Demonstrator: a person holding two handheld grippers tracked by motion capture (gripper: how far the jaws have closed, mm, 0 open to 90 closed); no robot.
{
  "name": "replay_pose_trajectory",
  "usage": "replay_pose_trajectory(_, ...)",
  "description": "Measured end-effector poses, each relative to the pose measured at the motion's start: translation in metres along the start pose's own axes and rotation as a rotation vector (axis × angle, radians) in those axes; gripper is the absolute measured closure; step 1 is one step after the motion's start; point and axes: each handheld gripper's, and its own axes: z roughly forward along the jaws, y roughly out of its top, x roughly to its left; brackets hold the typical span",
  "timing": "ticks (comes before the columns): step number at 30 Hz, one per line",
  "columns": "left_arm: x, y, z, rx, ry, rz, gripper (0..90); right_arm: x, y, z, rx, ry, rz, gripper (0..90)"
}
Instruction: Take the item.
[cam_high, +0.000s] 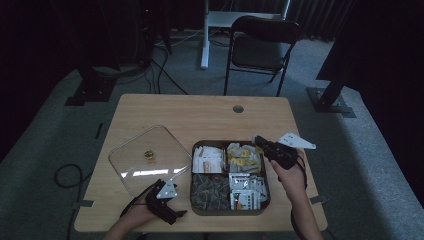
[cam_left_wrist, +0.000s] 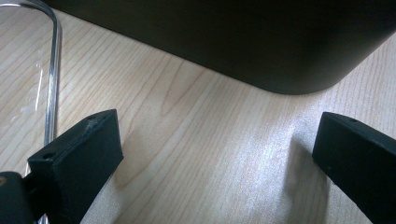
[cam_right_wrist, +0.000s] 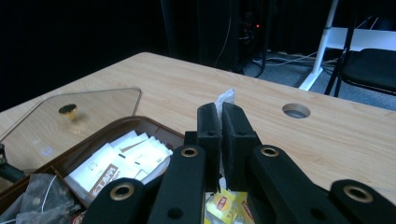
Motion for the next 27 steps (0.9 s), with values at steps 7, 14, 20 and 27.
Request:
replay_pose_trajectory(7, 0.0, 0.0, 0.0, 0.0, 0.0, 0.0, 1.5, -0.01, 0.005, -0.007, -0.026, -0.026, 0.018, 86.6)
replay_pose_trajectory(14, 0.0, 0.0, 0.0, 0.001, -0.001, -0.001, 1.4, -0.023, 0.009, -0.013, -0.037, -0.059, 0.03, 86.6)
replay_pose_trajectory(20, 0.0, 0.0, 0.0, 0.001, -0.001, -0.001, 1.4, -0.034, 0.01, -0.016, -0.034, -0.088, 0.039, 86.6)
replay_pose_trajectory(27, 0.0, 0.0, 0.0, 0.0, 0.0, -0.001, 1.4, -0.044, 0.011, -0.018, -0.029, -0.11, 0.052, 86.6)
